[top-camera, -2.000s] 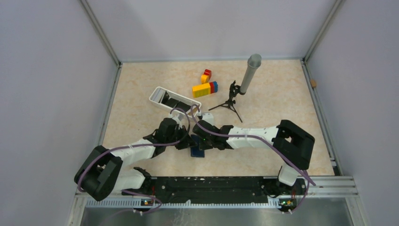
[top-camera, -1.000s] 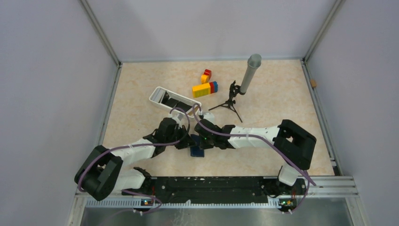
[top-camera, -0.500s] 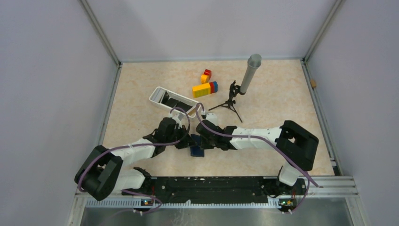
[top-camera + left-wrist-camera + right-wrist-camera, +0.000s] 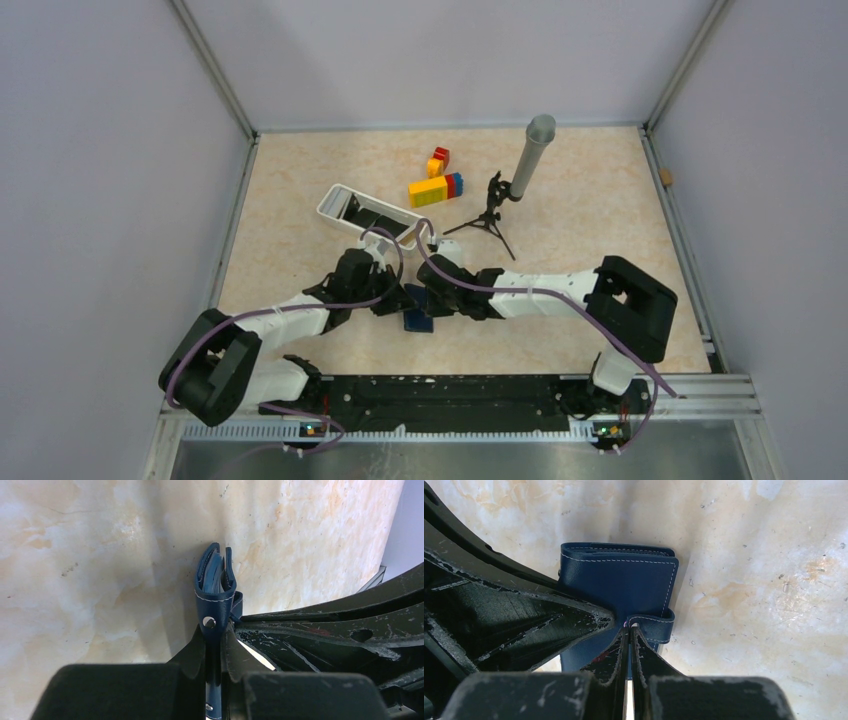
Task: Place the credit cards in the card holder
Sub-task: Close the card holder at the center of the board.
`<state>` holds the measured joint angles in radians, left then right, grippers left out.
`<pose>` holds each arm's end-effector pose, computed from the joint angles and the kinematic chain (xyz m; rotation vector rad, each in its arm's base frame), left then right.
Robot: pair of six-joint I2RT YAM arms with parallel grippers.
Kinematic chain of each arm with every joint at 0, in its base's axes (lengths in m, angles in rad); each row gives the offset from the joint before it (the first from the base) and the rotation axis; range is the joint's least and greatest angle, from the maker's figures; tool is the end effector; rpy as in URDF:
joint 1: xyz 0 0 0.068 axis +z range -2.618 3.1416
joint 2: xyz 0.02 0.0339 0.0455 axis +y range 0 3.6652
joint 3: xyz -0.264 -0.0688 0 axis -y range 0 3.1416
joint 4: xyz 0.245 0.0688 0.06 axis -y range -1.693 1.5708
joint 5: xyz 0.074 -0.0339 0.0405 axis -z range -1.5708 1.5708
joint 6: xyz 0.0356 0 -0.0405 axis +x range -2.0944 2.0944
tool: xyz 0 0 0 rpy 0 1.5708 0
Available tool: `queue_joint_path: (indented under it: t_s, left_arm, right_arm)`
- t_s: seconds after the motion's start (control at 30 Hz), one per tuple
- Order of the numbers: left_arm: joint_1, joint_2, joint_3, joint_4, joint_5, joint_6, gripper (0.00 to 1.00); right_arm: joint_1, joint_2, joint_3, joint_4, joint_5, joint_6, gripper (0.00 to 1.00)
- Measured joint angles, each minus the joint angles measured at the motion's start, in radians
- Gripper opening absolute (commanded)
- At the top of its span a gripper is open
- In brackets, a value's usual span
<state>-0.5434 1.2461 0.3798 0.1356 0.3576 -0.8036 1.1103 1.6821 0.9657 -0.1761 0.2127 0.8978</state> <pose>0.1820 -0.1245 0.1442 -0.1240 2.5001 -1.0475 0.1586 0.3028 0.1755 -0.1741 2.5331 0.6097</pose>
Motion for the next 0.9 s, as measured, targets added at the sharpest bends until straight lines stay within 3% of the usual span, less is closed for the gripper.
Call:
queue_joint_path:
  t_s: [0.9]
  left_arm:
    - [0.010,0.000,0.000,-0.002,0.014,0.022,0.00]
  right_arm:
    - [-0.002,0.021,0.013,0.013,-0.016,-0.042,0.00]
